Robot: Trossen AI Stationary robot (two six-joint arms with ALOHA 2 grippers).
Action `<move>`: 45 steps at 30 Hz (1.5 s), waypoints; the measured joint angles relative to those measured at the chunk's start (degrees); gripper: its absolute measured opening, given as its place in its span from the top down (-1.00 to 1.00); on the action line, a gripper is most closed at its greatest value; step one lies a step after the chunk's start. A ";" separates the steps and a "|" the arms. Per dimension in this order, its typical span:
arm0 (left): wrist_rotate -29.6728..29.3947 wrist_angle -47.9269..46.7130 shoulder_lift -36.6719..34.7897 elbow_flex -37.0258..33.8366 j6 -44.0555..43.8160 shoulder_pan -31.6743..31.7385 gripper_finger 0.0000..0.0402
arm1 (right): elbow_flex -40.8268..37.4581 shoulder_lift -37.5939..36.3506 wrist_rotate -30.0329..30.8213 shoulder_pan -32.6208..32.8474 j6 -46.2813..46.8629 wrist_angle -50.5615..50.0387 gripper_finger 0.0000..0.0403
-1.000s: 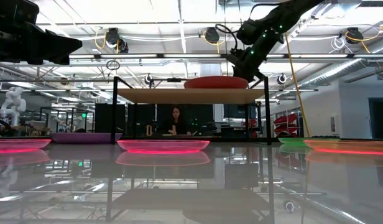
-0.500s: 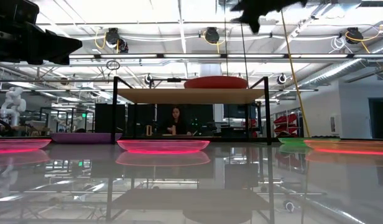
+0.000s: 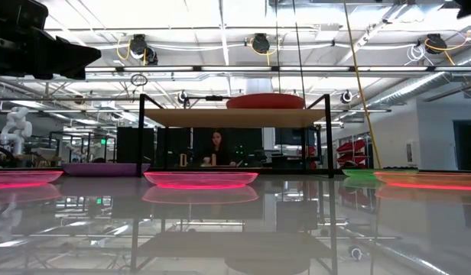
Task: Place and stack plates onto a shelf
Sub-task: Stack the violet plate on top of the orange plate on the shelf
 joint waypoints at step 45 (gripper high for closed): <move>-42.78 -27.09 29.26 35.35 -3.72 0.02 0.82 | -4.69 15.86 32.13 -2.68 -25.64 12.49 0.23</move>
